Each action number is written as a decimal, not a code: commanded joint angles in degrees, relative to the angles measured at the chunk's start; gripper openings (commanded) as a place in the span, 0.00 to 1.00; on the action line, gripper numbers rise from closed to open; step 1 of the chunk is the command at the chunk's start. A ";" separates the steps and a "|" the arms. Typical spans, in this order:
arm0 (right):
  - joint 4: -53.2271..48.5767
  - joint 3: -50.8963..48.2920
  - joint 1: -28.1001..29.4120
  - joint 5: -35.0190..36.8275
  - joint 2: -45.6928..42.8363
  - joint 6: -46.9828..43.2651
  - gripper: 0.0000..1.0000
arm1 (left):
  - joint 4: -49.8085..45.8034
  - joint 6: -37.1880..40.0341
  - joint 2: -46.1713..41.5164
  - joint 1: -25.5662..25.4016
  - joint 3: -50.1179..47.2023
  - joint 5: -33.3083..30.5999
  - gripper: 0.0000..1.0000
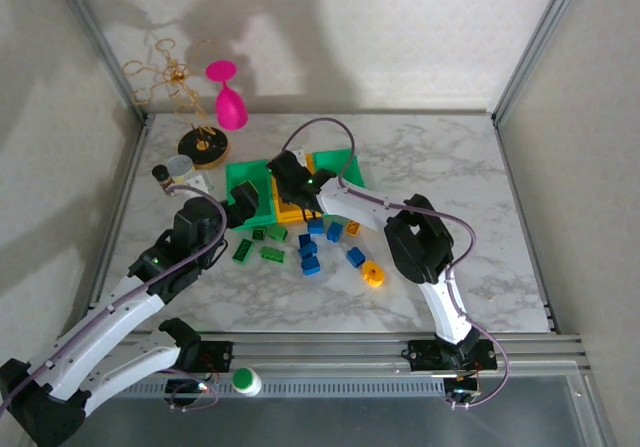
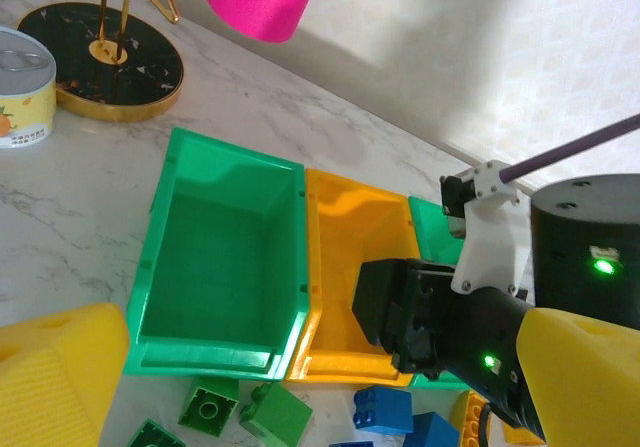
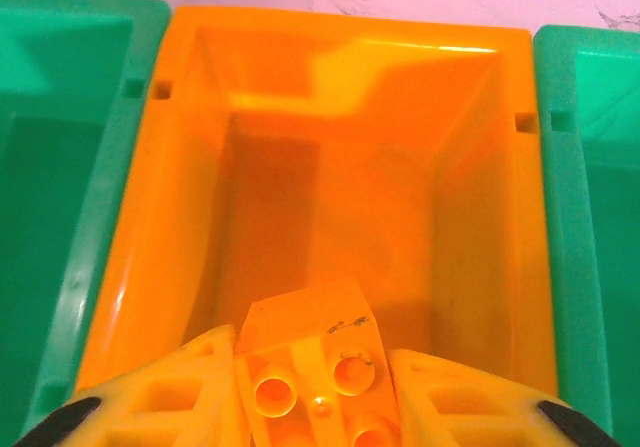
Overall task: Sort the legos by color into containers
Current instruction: Place the lego in the container.
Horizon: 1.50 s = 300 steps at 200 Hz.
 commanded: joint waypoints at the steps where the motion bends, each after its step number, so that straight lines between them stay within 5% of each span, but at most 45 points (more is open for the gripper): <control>1: -0.15 3.44 -0.80 1.64 2.78 -0.97 0.28 | 1.58 -0.53 -0.62 0.58 -1.28 -1.88 1.00; 96: -1.87 11.08 -2.39 0.40 11.57 -2.31 0.31 | 2.24 -1.65 -1.91 0.69 -3.28 -4.36 1.00; 194: -1.74 11.66 -2.38 0.46 9.19 -3.08 0.54 | 1.98 -1.50 -2.16 0.71 -2.86 -5.00 1.00; 300: -2.31 11.01 -2.38 0.55 4.92 -2.06 0.53 | 0.55 -1.23 -3.89 0.65 -1.94 -5.20 1.00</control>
